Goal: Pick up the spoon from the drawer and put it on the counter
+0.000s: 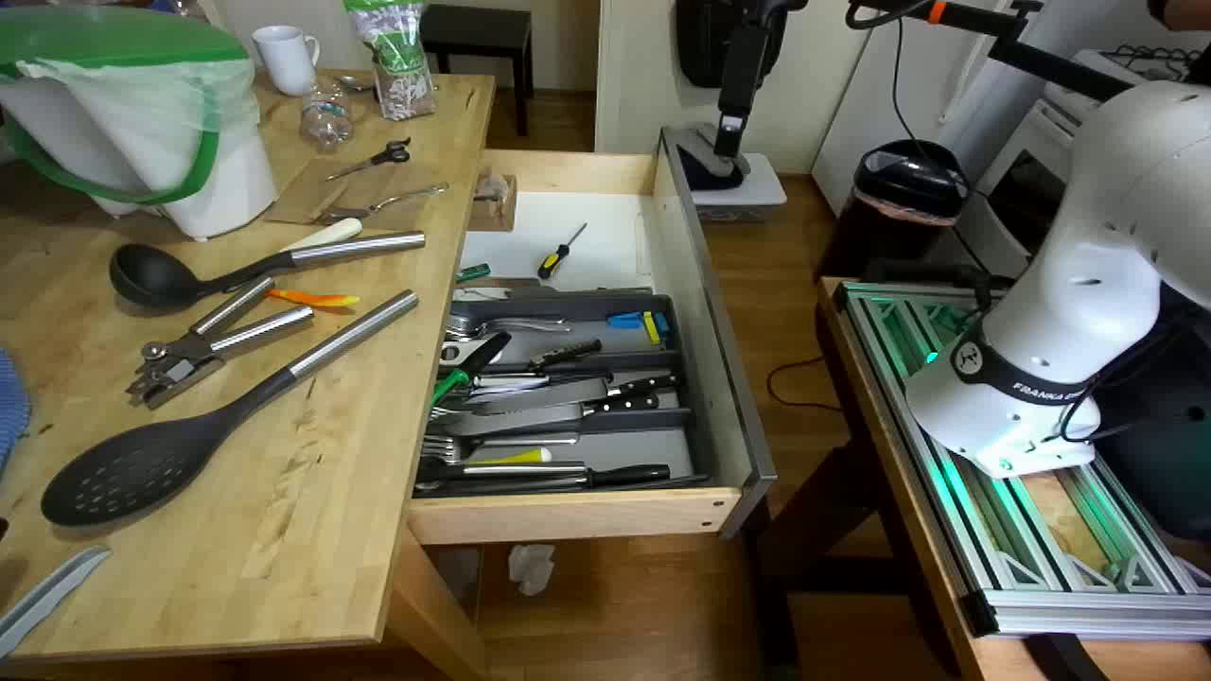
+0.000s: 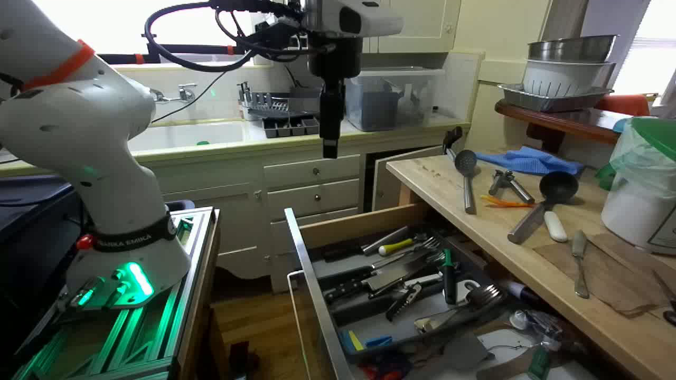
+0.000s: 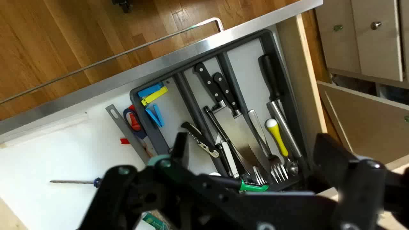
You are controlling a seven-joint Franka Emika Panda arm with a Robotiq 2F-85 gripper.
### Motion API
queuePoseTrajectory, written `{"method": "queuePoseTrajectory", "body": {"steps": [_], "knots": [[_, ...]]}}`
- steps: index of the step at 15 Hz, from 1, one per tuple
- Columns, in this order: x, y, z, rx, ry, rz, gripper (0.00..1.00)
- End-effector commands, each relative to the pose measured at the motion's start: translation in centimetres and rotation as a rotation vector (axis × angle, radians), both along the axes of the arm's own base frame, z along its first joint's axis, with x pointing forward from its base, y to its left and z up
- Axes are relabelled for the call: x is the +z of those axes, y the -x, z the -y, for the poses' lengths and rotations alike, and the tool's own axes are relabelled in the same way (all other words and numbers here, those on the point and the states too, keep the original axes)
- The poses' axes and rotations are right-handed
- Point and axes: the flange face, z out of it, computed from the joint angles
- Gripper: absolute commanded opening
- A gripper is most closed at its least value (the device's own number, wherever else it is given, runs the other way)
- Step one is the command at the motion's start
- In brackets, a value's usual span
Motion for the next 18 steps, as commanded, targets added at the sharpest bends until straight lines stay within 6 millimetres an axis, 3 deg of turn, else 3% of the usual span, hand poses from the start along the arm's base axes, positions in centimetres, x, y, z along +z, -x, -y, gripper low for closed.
{"method": "queuePoseTrajectory", "body": {"steps": [1,10,18], "knots": [[0.0,0.0,0.0,0.000,0.000,-0.001,1.00],[0.0,0.0,0.0,0.000,0.000,-0.001,1.00],[-5.8,-8.9,-5.5,0.135,0.045,0.220,1.00]]}}
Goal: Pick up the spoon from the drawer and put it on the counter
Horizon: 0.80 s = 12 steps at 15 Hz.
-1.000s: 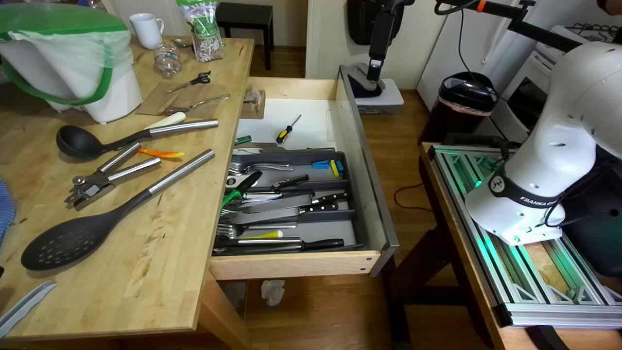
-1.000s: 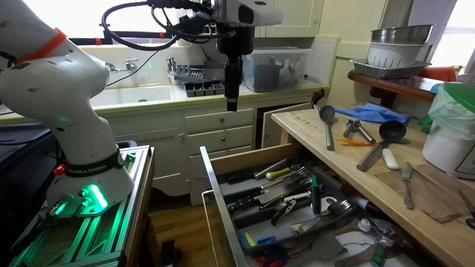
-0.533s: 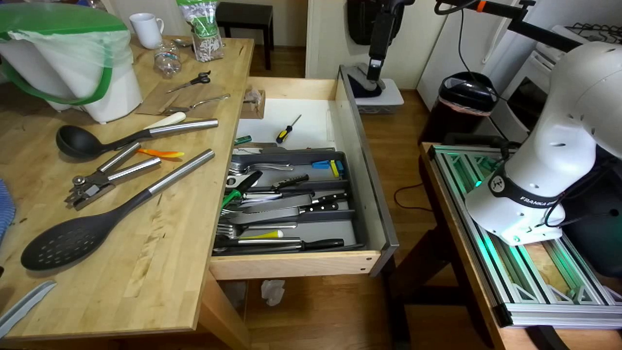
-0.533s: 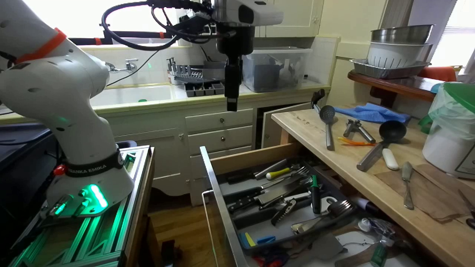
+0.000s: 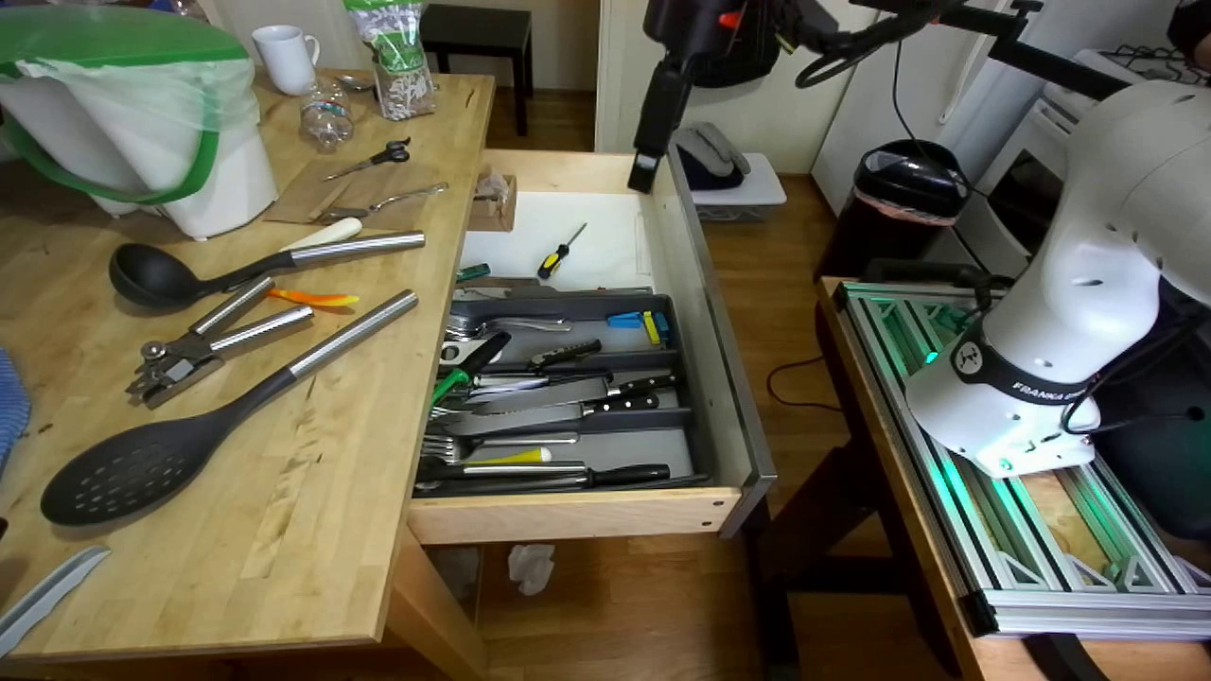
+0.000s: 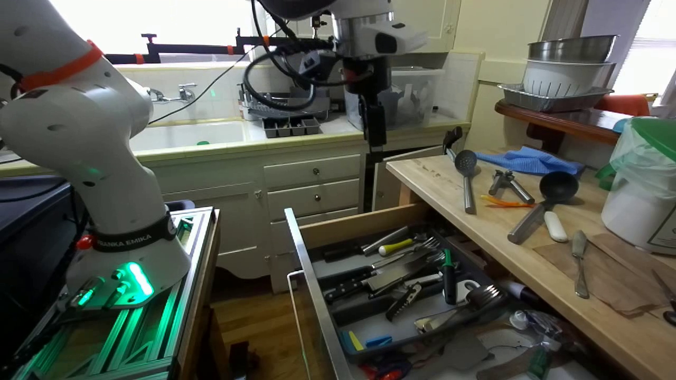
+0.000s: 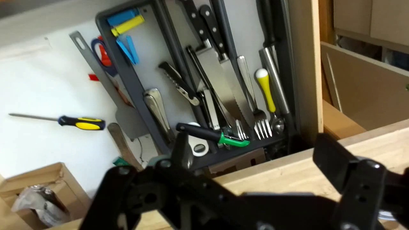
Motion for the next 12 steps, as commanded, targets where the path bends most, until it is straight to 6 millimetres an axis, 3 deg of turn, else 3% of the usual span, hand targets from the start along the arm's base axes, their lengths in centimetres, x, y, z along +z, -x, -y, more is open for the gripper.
{"method": "queuePoseTrajectory", "body": {"steps": [1,4,9,10,12], "knots": [[-4.1,-3.9,-3.0,0.099,-0.032,0.053,1.00],[-8.3,-6.1,-5.2,0.177,-0.072,0.076,1.00],[-15.8,-8.7,-6.5,0.242,-0.172,0.063,1.00],[-13.2,-6.9,-6.6,0.227,-0.147,0.050,1.00],[-15.3,-7.8,-6.7,0.241,-0.163,0.041,1.00]]}}
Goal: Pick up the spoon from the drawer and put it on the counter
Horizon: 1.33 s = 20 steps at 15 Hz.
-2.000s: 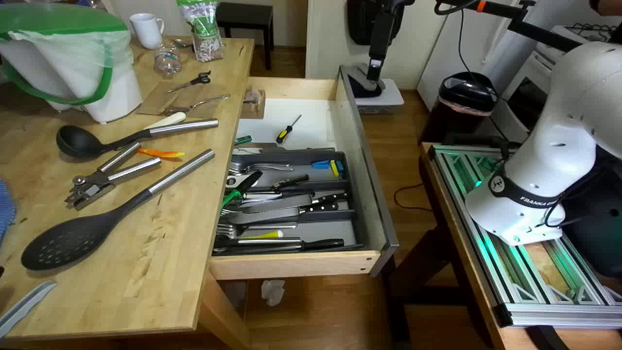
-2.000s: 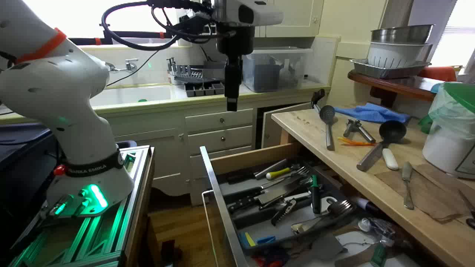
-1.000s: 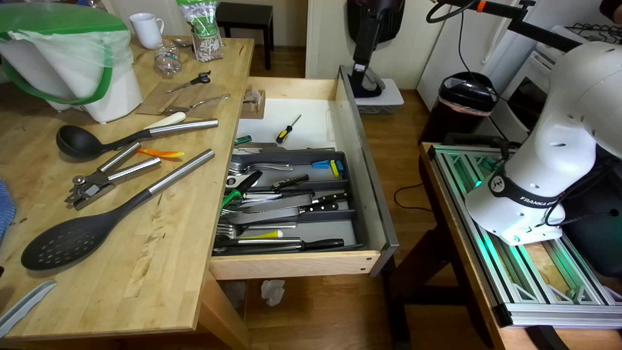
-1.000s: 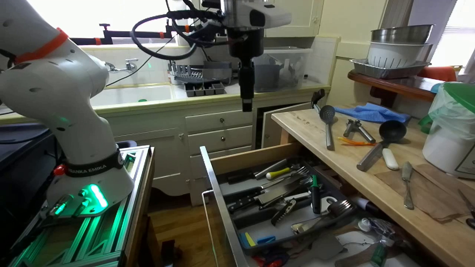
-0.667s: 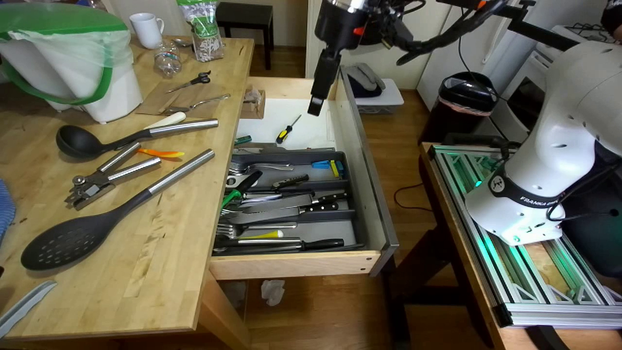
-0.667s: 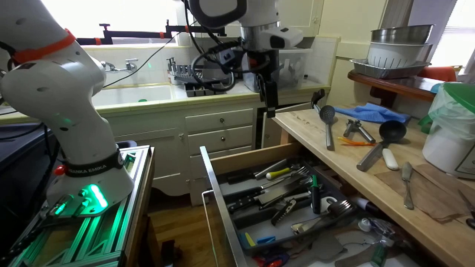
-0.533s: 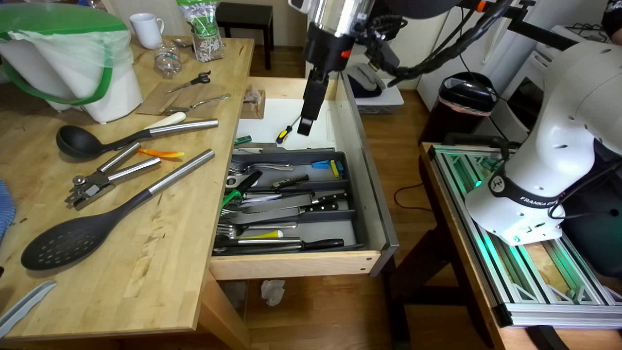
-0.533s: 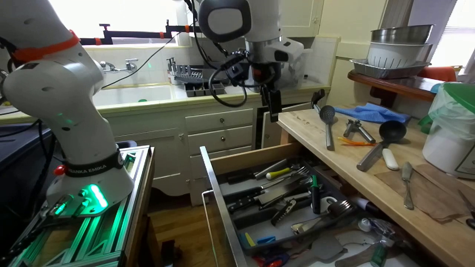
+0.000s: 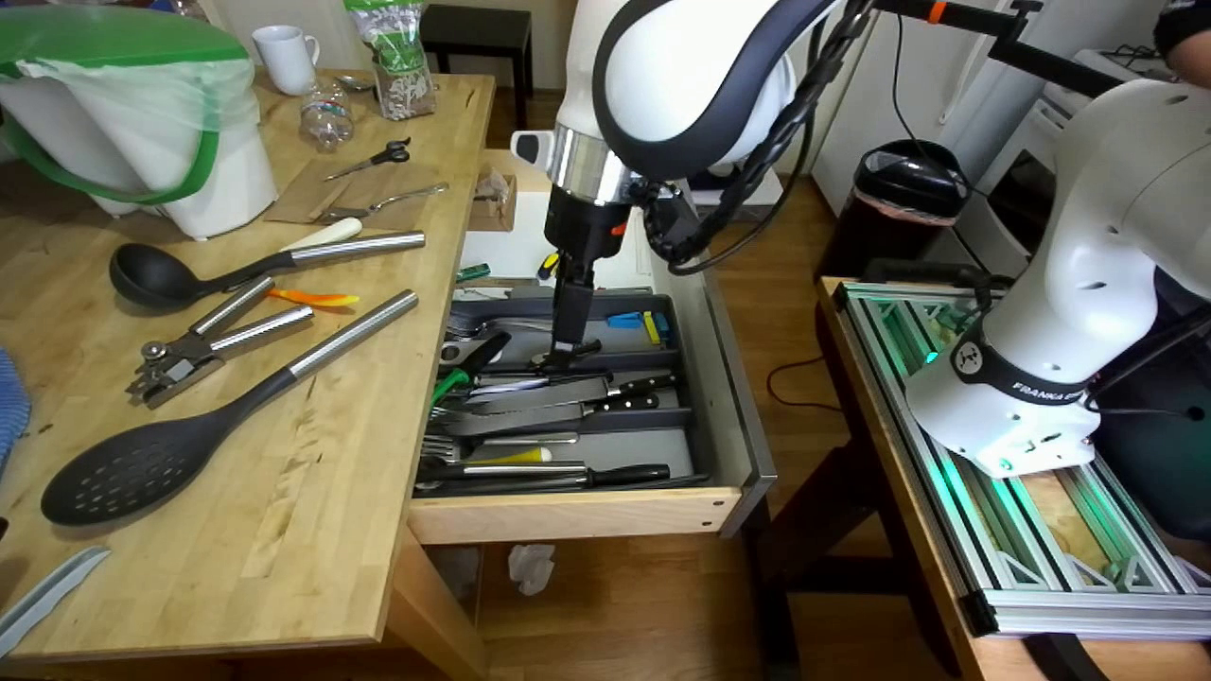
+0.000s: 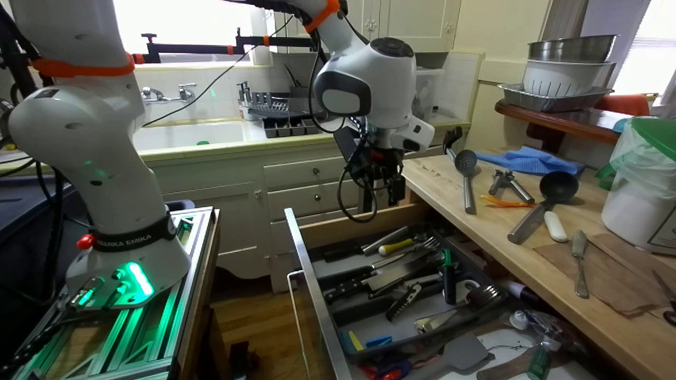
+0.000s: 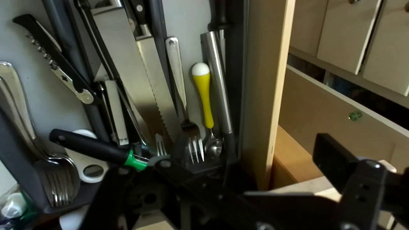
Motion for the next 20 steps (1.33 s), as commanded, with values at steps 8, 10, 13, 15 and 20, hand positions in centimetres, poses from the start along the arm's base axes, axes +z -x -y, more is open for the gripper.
{"method": "queuePoseTrajectory", "body": {"steps": [8,10,13,15,20], "knots": [[-2.1,-1.8,-0.6,-0.021,-0.013,0.027,1.00],[-3.5,-2.3,-0.9,-0.025,0.013,0.049,1.00],[-5.8,-2.7,-1.1,-0.032,0.047,0.068,1.00],[-7.5,-3.1,-1.2,-0.033,0.063,0.075,1.00],[-10.4,-5.1,-1.7,-0.006,0.106,0.118,1.00]]}}
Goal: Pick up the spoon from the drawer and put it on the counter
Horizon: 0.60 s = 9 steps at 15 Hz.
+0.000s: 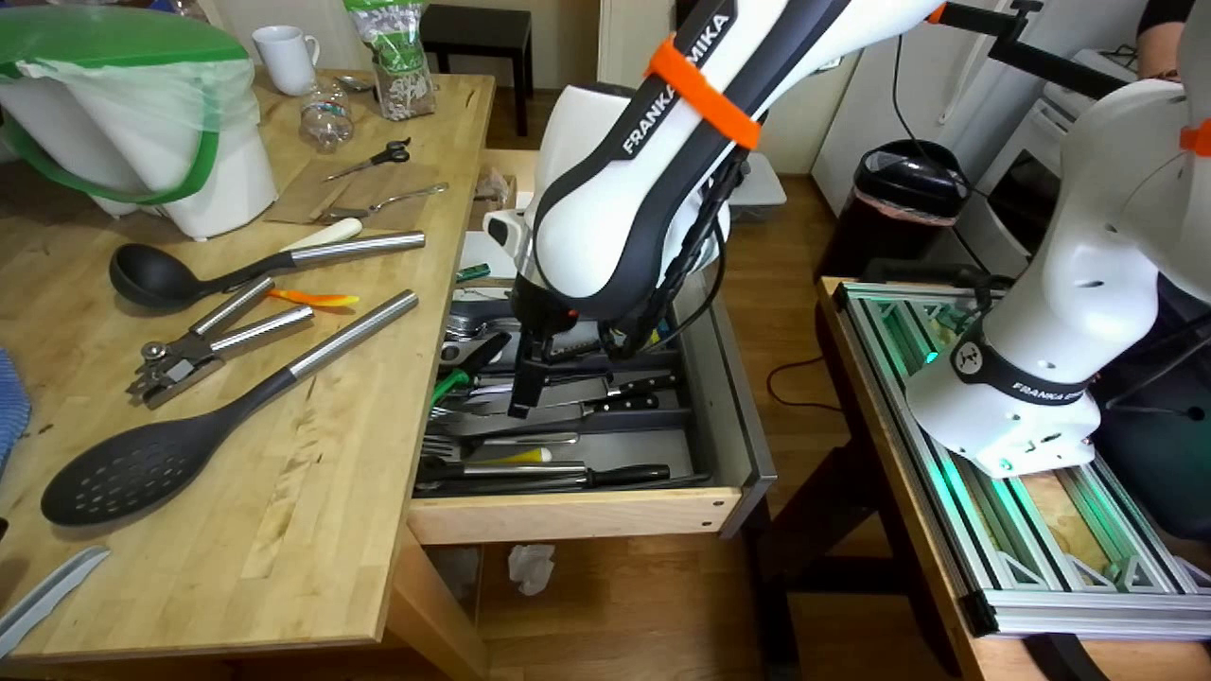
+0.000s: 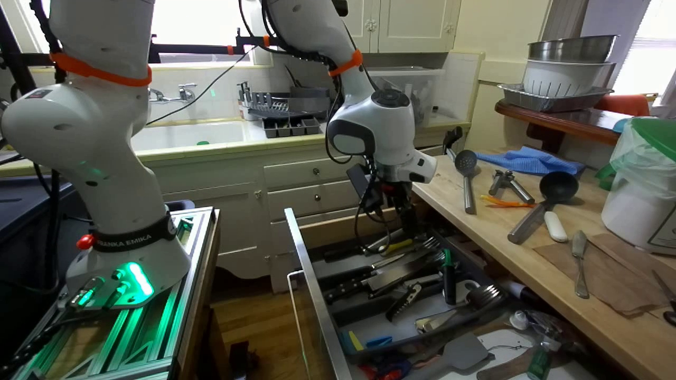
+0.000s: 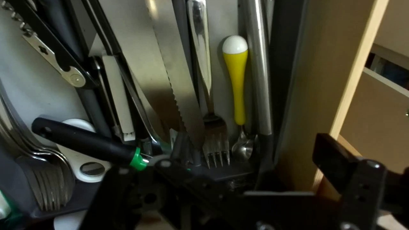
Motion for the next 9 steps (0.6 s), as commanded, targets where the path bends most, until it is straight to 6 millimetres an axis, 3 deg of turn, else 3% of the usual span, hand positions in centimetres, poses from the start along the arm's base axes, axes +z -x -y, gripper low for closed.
{"method": "queuePoseTrajectory", "body": {"steps": [1,4,7,8,9], "knots": [[-2.5,-1.9,-0.2,0.021,0.029,0.039,1.00],[-4.2,-3.1,-0.9,0.044,0.042,0.046,1.00],[-5.8,-4.1,-1.3,0.061,0.047,0.039,0.92],[-6.2,-4.3,-1.4,0.065,0.048,0.036,0.85],[-6.6,-4.5,-1.5,0.066,0.049,0.034,0.85]]}}
